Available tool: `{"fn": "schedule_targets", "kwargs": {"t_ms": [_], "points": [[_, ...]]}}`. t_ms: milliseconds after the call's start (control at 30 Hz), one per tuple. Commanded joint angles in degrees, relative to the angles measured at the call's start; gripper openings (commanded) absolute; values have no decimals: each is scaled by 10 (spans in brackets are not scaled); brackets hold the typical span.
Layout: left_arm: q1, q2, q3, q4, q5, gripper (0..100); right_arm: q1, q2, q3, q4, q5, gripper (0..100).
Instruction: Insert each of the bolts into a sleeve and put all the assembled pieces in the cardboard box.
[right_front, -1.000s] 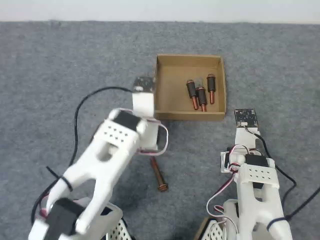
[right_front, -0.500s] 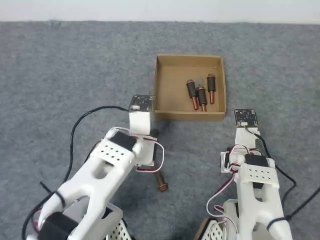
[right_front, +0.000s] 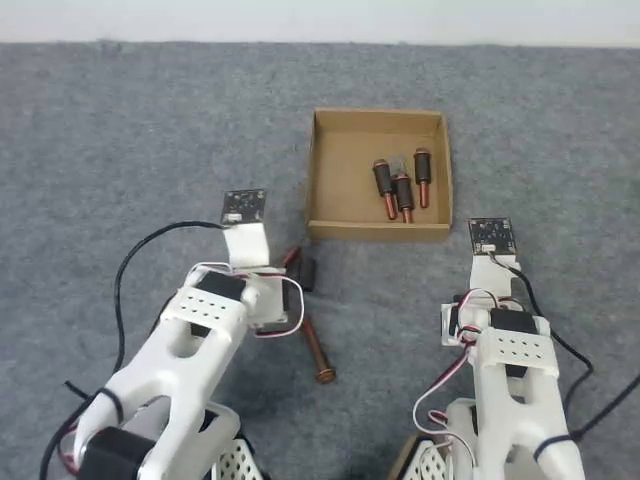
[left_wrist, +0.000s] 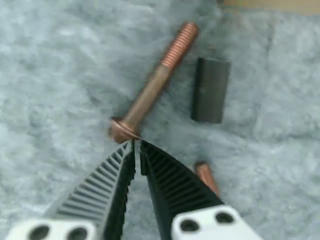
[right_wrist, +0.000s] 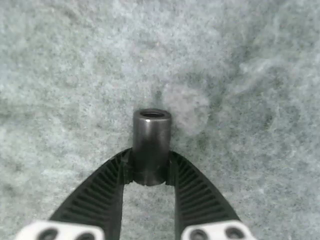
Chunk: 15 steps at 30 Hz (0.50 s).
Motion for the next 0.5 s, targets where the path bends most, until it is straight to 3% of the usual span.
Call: {"fn": "schedule_targets", "kwargs": {"t_ms": [0,467], "points": [[-14,-25,-5,-14,3,12,9,-19,-5,-5,13,6],[-4,-25,-1,-12,29,12,9,-19,-4,-4,13,6]]}}
